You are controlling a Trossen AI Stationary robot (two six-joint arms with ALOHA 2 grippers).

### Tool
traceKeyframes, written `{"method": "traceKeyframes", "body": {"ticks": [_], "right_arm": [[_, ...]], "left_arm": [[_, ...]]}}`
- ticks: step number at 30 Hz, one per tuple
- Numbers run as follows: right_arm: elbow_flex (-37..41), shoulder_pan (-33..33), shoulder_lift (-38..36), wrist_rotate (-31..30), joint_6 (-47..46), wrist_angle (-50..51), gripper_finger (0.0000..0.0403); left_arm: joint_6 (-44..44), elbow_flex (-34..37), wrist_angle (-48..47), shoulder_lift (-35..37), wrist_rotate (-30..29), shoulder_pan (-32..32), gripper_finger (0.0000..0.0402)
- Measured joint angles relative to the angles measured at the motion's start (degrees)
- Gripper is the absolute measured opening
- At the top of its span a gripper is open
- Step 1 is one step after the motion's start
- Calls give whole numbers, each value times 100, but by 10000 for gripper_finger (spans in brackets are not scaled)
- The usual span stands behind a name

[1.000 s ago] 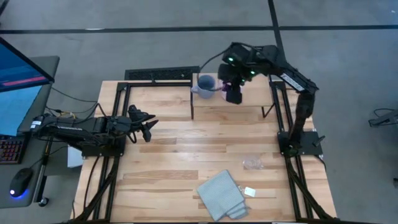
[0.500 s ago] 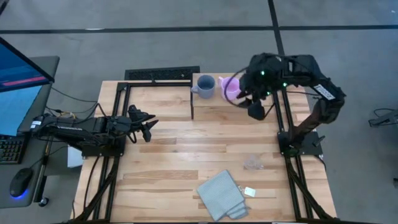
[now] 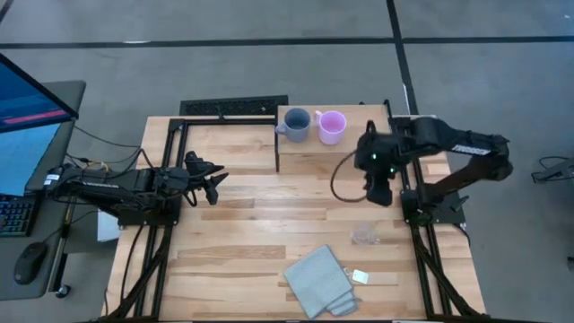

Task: Stack small to large cups/mugs on shelf
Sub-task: Put the transparent mug on the shelf

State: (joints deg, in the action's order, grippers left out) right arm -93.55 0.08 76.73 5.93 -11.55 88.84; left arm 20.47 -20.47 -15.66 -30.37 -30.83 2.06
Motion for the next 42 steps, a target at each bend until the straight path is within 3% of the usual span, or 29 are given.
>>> {"method": "traceKeyframes", "body": {"ticks": [10,24,42], "right_arm": [[1302,823,-346,-105,-1100,-776,175],[2954,1701,-347,13,-1924,-1962,175],[4197,1855,-347,4,-2208,-2835,167]], "left_arm": [[22,0,0,0,0,-2,132],[33,0,-2,0,37,-2,132],[116,0,-11,0,42,-2,132]]}}
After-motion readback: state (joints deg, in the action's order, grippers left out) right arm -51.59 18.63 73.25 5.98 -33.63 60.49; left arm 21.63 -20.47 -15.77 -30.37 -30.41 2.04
